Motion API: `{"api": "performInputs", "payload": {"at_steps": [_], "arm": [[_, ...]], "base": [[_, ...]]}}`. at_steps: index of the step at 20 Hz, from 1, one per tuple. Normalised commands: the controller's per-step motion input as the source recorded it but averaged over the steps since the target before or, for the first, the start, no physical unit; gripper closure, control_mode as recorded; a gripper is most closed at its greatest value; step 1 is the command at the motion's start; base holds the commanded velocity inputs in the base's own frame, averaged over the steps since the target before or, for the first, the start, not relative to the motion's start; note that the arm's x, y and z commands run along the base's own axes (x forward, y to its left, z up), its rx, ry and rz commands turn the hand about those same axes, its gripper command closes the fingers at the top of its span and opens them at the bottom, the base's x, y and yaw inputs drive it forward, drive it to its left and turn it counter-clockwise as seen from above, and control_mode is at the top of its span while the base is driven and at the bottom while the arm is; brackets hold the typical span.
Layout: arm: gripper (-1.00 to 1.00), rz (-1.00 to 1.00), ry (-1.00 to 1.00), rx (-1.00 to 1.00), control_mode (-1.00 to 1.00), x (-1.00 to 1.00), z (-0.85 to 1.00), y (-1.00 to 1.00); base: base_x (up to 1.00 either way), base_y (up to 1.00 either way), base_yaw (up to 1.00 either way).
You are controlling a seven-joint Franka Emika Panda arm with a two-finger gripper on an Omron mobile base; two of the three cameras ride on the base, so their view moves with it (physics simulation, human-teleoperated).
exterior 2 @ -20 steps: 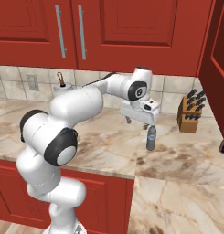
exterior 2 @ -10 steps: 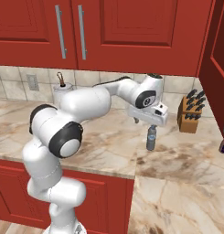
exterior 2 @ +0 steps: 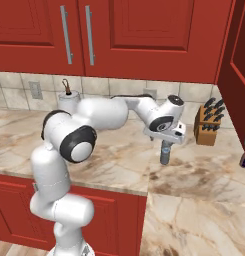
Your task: Place the drinks on the dining counter in a tight cluster.
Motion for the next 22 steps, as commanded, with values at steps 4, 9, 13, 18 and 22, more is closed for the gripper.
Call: {"api": "performInputs", "payload": {"at_steps": [4,9,13,18,22], "arm": [[-1.0,0.5,-0.26,0.18,-1.0,0.07,-0.15,-0.43],[-1.0,0.34,-0.17,0.14,-1.0,0.0,-0.11,-0.91],[-1.0,0.22,-0.12,0.14,-1.0,0.0,-0.09,-1.0],[-1.0,0.23,-0.16,0.12,-1.0,0.0,0.0,-0.24],[-1.0,0.19,-0.27,0.09,-1.0,-0.14,-0.01,0.22]], "base": [[0.0,0.0,0.0],[0.0,0.0,0.0],[0.0,0.0,0.0],[0.0,0.0,0.0],[0.0,0.0,0.0]]}}
